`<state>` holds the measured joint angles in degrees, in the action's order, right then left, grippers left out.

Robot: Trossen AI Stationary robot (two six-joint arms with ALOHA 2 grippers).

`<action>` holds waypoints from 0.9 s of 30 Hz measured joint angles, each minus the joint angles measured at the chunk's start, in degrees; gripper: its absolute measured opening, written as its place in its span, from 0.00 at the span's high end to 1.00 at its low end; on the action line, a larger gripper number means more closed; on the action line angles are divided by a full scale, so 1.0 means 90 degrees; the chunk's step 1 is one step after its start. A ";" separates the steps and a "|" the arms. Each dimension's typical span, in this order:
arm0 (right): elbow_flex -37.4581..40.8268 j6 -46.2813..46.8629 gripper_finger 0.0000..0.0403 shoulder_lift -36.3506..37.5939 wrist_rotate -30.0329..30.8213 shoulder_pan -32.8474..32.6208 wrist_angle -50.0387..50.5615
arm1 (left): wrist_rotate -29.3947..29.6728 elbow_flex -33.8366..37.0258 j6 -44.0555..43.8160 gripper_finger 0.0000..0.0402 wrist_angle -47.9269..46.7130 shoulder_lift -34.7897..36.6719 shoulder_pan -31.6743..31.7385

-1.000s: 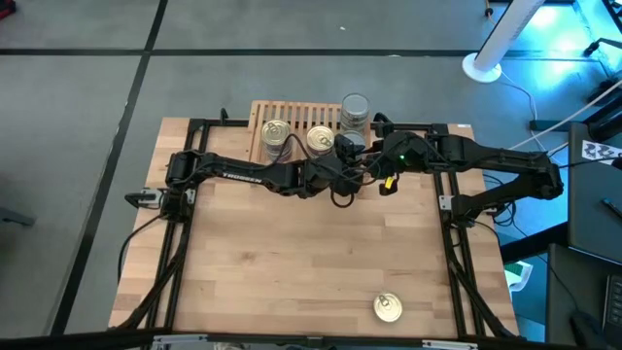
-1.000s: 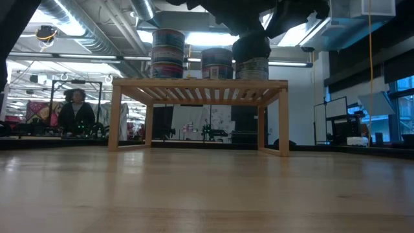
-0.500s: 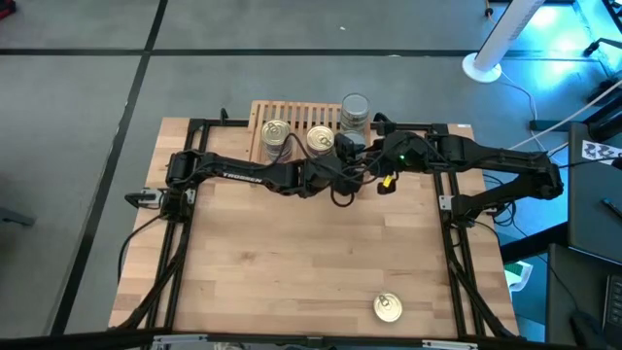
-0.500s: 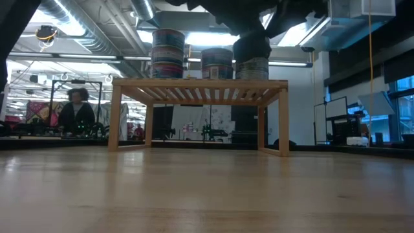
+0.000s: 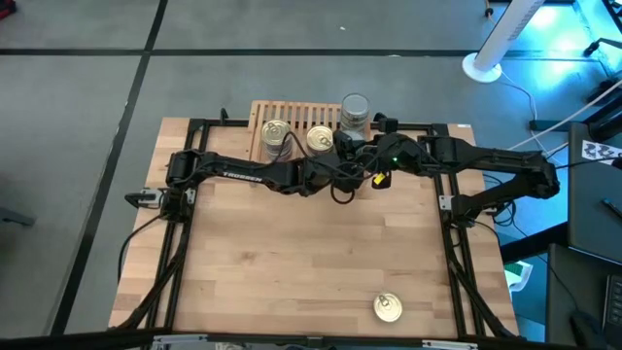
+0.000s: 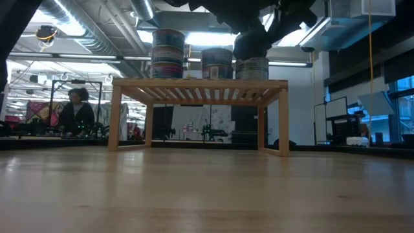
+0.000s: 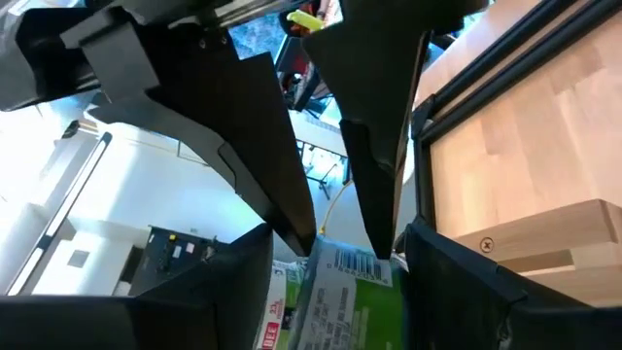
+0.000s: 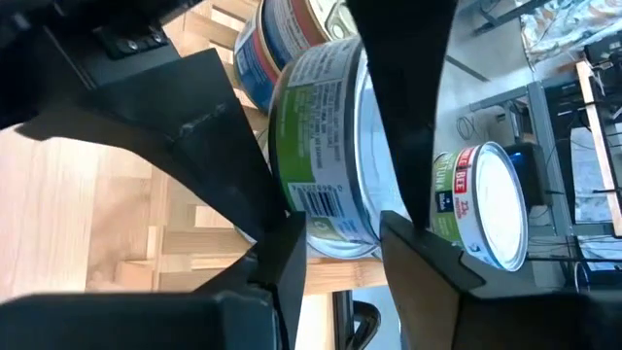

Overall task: Stack canned seafood by type on shelf
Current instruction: Stack the green tuna can on top of the green tuna can on the shelf

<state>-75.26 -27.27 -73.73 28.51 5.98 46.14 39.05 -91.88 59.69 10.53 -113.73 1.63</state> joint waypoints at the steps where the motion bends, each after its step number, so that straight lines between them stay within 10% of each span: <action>1: 0.0004 0.0000 0.66 -0.0002 0.0002 0.0001 0.0004 | -0.0005 0.0000 -0.0047 0.43 -0.0026 0.0000 0.0000; 27: -0.0164 -0.0049 0.66 0.0014 0.0663 0.0005 0.0301 | -0.0031 0.0000 -0.0113 0.43 -0.0102 0.0010 -0.0323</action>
<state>-76.74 -27.70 -73.60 34.48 6.02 48.85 38.77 -91.88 58.67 9.61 -113.65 -1.28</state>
